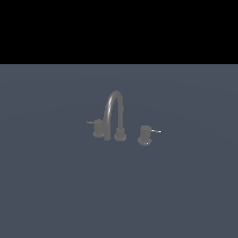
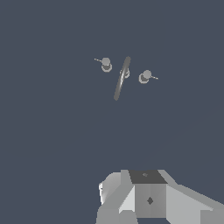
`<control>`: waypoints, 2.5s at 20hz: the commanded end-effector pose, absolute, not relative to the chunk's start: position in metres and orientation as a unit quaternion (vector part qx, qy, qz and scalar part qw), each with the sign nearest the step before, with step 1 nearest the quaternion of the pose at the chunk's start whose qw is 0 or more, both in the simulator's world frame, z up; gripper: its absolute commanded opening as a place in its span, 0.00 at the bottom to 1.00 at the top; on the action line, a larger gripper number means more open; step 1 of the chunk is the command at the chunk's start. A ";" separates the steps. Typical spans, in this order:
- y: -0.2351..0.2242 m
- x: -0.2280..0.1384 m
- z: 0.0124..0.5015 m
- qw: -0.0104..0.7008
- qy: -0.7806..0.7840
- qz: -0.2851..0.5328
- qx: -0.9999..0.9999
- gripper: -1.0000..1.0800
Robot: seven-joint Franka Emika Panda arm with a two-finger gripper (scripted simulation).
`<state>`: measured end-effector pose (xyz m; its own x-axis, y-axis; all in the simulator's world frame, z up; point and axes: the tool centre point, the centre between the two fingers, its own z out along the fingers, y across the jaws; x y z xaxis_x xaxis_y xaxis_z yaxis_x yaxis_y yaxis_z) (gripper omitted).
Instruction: Turn on the faucet by rotating a designated handle.
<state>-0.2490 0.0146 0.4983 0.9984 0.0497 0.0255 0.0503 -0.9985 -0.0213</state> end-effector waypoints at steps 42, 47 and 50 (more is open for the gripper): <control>0.082 -0.051 0.358 0.117 0.361 0.086 -0.921 0.00; 0.092 -0.024 0.319 0.109 0.433 0.098 -0.889 0.00; 0.096 -0.009 0.295 0.101 0.476 0.102 -0.868 0.00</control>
